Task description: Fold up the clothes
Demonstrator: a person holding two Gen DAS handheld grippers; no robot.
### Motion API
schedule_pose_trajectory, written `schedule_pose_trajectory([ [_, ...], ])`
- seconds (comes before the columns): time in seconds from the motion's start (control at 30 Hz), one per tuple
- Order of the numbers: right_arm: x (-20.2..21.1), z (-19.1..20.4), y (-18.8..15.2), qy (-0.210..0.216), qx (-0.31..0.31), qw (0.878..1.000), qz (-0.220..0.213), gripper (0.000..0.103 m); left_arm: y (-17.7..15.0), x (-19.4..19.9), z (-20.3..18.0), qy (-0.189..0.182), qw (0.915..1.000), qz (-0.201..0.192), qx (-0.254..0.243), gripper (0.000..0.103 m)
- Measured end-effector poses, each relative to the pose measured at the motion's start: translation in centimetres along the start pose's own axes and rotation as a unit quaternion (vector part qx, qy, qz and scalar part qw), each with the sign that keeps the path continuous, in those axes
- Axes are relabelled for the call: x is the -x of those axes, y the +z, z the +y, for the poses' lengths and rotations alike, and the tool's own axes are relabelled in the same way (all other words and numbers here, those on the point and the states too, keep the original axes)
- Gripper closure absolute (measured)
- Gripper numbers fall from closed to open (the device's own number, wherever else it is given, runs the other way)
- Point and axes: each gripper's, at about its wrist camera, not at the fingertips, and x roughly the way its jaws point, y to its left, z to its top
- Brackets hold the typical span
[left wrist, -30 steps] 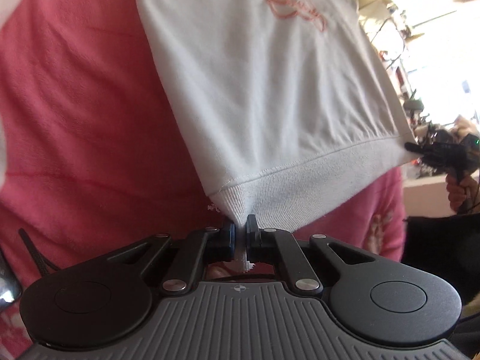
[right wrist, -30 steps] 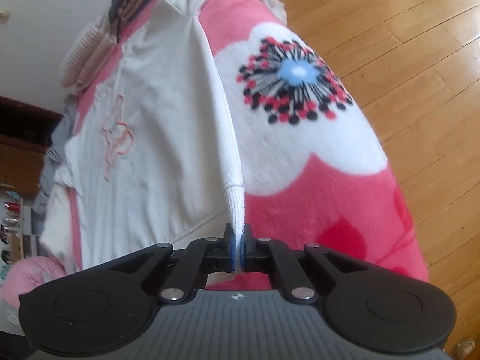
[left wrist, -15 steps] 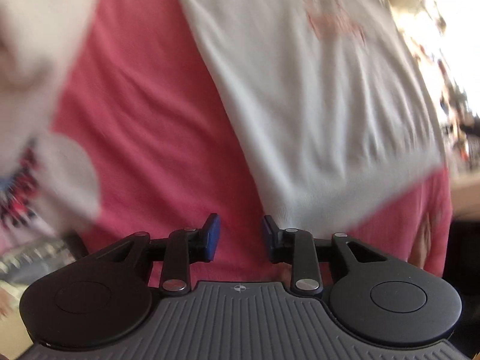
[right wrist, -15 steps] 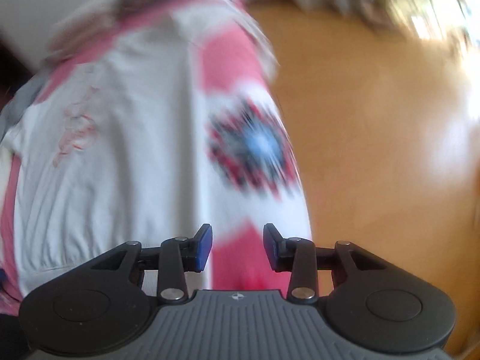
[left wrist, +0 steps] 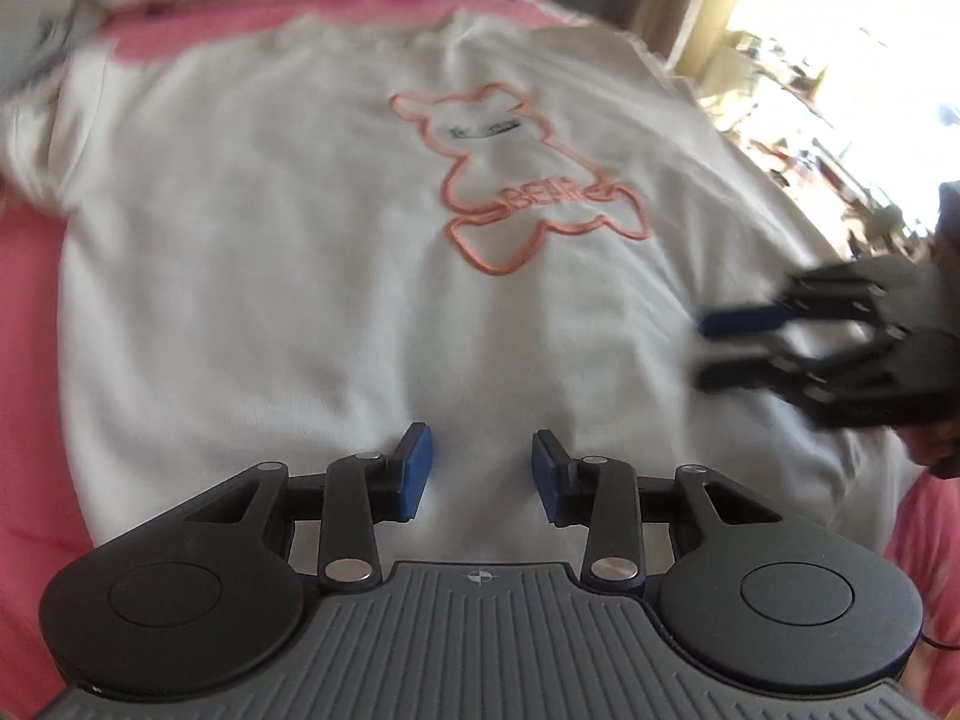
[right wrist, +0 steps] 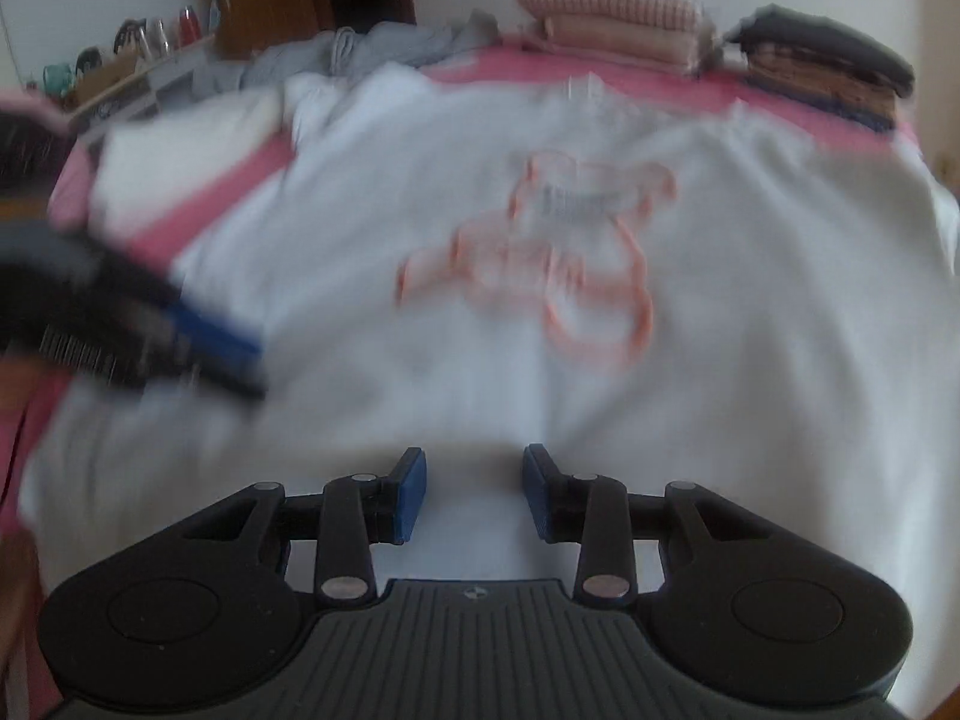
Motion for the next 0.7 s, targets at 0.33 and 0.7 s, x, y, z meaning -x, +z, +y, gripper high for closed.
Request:
schedule_pose_trajectory([
  [0.33, 7.7, 0.5, -2.0, 0.038, 0.050, 0.988, 0.142, 0.065, 1.4, 1.4, 0.4, -0.002, 0.9968, 0.068, -0.042, 0.062],
  [0.7, 0.4, -8.6, 2.9, -0.079, 0.004, 0.994, 0.078, 0.065, 3.2, 1.0, 3.1, 0.030, 0.9990, 0.032, -0.003, 0.060],
])
